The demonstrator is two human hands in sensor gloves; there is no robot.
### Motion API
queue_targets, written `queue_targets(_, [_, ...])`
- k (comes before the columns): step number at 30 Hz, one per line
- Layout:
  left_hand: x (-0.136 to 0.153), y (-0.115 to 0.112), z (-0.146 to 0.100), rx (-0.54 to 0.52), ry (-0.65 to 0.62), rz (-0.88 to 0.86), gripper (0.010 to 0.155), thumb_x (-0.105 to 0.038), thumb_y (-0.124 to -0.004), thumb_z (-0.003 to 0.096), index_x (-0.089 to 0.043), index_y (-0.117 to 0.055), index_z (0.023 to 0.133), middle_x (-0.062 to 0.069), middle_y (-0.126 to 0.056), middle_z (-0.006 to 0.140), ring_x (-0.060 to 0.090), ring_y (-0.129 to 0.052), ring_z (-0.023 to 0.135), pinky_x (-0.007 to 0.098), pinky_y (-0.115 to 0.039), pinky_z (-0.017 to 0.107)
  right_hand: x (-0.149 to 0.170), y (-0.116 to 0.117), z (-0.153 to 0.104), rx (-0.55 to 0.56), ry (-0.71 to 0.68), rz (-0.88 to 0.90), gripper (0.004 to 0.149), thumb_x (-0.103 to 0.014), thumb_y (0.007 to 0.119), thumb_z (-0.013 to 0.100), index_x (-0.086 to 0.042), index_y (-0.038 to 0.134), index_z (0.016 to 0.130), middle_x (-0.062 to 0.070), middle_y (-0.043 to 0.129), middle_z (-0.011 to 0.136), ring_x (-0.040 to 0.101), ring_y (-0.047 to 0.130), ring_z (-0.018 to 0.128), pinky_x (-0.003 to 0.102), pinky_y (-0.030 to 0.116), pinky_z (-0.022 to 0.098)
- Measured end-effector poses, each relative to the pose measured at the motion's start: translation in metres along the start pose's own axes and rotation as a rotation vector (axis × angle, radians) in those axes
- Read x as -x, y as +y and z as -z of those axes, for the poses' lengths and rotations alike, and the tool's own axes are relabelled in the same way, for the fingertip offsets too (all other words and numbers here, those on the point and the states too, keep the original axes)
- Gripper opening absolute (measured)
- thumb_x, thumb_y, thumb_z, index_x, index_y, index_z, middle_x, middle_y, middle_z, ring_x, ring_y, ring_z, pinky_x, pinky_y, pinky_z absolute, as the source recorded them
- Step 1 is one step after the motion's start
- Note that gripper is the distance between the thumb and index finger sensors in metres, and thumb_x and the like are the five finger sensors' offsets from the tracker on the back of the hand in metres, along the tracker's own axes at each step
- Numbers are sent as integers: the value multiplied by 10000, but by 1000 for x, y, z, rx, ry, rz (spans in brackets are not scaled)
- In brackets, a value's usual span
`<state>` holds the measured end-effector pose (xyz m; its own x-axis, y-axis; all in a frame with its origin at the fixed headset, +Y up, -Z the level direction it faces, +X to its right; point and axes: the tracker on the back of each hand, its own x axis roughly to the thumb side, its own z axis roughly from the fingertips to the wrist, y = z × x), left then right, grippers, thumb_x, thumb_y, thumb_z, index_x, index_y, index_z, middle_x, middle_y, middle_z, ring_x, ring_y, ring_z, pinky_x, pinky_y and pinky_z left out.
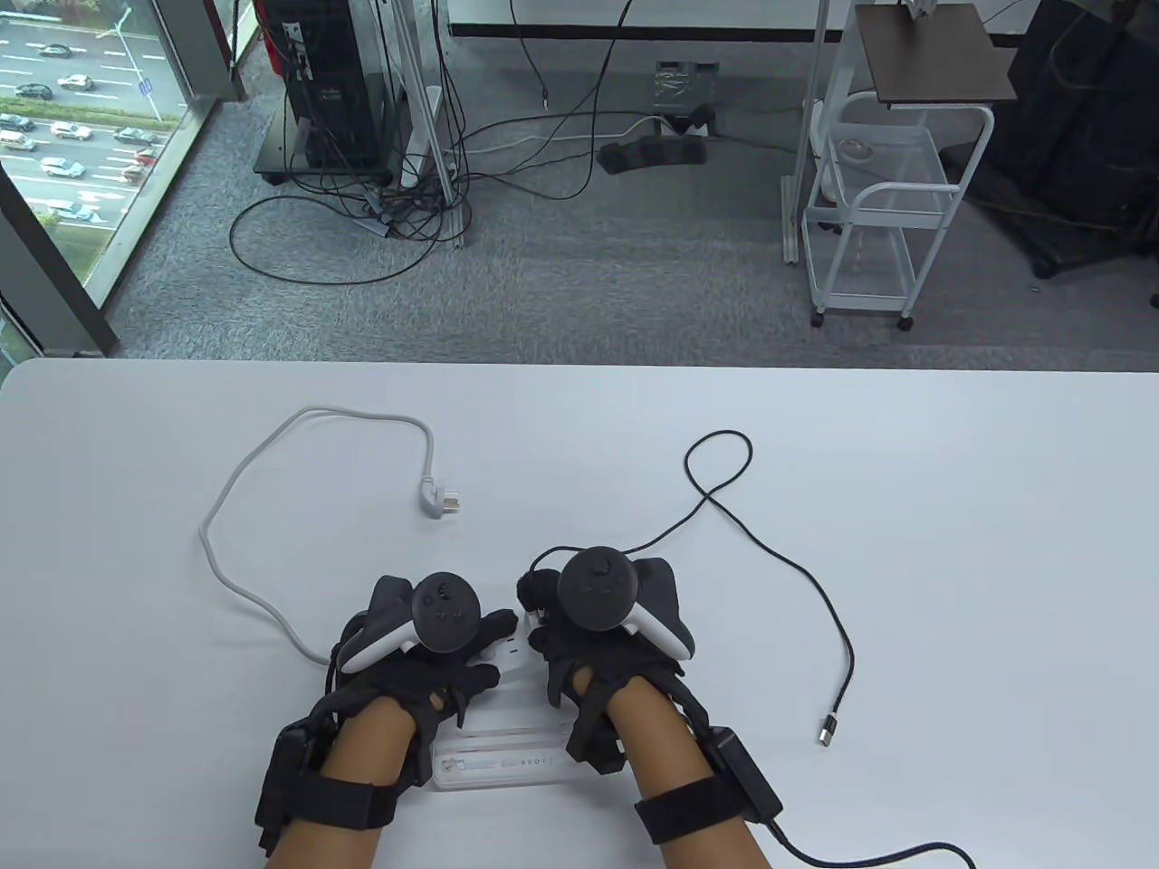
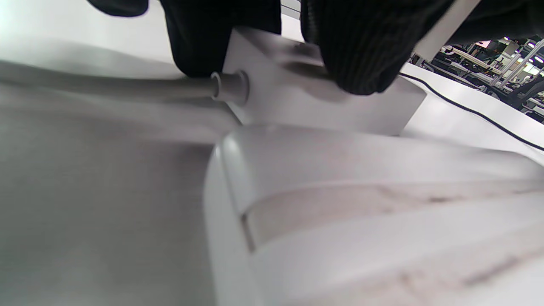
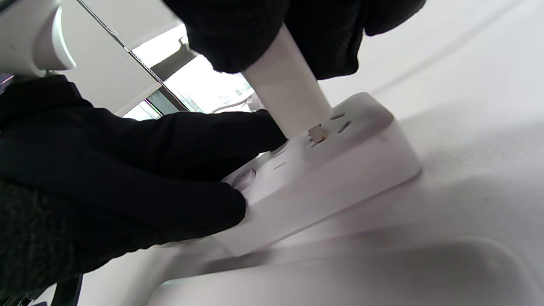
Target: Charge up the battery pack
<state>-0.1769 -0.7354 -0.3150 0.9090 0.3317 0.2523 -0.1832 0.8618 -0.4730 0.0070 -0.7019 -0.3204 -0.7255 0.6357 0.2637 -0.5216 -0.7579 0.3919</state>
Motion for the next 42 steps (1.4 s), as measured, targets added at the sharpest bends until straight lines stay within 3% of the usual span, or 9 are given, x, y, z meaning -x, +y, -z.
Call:
queue_targets(18, [0, 0, 0, 0, -4, 2, 724, -462, -838, 462, -367, -549, 1119, 95, -672, 1124, 351, -792, 944, 649, -565, 706, -3, 7, 6, -27, 25, -122, 602, -199, 792, 386, -246, 541, 931, 127, 674, 1029, 406, 845, 912, 590, 568, 690])
queue_targets(33, [0, 0, 0, -1, -6, -4, 723, -462, -831, 465, -365, -546, 1121, 93, -665, 1128, 352, -782, 946, 648, -563, 706, 4, 10, 8, -20, 59, -64, 613, -208, 784, 384, -260, 527, 937, 118, 670, 1037, 369, 823, 937, 606, 515, 691])
queue_targets(42, [1, -1, -1, 0, -14, -11, 726, -468, -827, 467, -363, -540, 1126, 96, -658, 1132, 350, -773, 951, 651, -556, 706, 15, 16, -1, 53, -2, 21, 626, -226, 765, 406, -265, 483, 964, 118, 650, 1052, 384, 795, 943, 667, 524, 679])
